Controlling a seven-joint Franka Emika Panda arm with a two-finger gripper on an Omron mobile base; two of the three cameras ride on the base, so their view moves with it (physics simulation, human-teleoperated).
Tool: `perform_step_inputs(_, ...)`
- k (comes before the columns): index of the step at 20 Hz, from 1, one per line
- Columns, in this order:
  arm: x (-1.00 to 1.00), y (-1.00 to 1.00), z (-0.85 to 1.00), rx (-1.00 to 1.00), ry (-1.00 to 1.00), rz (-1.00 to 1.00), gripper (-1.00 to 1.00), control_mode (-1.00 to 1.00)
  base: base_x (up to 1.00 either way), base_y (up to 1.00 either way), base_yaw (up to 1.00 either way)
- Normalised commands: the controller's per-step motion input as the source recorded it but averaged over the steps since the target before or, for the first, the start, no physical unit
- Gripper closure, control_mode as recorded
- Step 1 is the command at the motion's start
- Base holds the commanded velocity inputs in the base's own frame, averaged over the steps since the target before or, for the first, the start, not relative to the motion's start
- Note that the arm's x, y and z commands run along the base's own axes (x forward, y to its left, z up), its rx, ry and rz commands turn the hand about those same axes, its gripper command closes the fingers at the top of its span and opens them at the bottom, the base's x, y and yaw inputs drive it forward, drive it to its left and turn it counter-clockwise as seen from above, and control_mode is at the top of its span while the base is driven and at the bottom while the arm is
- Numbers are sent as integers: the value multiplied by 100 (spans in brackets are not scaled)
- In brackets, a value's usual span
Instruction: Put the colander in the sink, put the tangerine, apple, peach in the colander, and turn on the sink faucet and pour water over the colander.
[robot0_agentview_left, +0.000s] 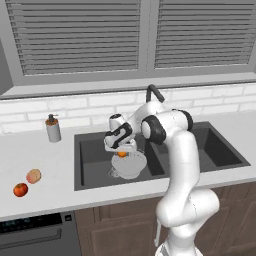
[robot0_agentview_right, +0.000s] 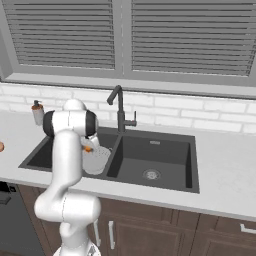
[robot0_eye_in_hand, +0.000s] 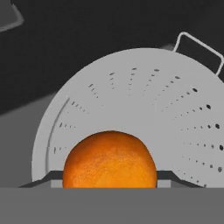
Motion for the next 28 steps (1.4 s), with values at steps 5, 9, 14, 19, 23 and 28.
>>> perform_step_inputs(5,25,-15,-45,0,0,-10,100,-100,0,0,0)
perform_step_inputs(9,5,-11,-34,0,0,-8,100,-100,0,0,0)
perform_step_inputs(14,0,-20,-40,0,0,-9,100,-100,0,0,0)
perform_step_inputs(19,-4,-31,-14,0,-3,-7,-100,-100,0,0,0)
perform_step_inputs(23,-23,-34,40,0,-13,-2,-100,-100,0,0,0)
perform_step_inputs(28,-14,-22,53,0,-9,0,-100,-100,0,0,0)
